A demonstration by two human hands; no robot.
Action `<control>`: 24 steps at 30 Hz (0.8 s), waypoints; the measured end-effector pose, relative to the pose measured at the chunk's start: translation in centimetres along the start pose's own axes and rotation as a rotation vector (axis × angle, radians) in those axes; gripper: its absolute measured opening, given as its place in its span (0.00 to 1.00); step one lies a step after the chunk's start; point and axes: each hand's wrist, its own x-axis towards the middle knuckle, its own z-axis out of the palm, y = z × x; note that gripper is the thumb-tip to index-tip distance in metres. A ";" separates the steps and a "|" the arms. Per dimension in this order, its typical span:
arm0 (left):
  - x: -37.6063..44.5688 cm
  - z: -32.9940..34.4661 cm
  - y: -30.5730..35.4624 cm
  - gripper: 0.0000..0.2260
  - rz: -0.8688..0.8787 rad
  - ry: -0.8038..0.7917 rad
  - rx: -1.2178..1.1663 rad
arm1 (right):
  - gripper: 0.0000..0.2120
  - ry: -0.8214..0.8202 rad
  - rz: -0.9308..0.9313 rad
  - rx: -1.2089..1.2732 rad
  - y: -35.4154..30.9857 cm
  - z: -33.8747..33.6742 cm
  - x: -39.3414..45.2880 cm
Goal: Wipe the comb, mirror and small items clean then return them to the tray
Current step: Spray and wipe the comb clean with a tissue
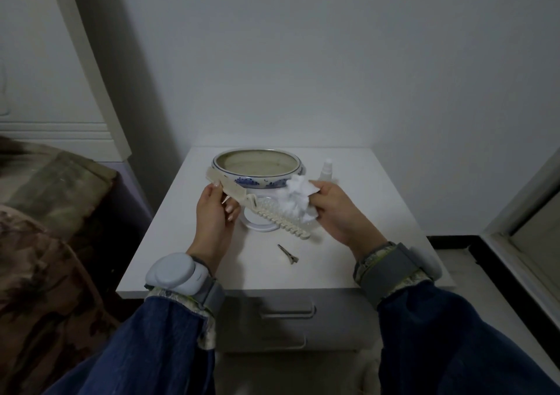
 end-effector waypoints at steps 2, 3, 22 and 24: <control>0.0 0.0 0.1 0.13 -0.003 0.022 -0.017 | 0.12 -0.044 0.067 -0.028 0.2 0.2 -0.2; 0.0 0.0 0.1 0.13 -0.004 0.032 -0.029 | 0.11 -0.064 0.098 -0.026 0.3 0.3 -0.3; 0.1 -0.2 -0.1 0.15 0.015 0.003 0.005 | 0.15 -0.159 0.106 0.018 0.8 1.5 -0.1; 0.1 -0.2 -0.1 0.15 0.022 0.000 0.004 | 0.10 -0.155 0.072 0.031 0.6 1.7 -0.2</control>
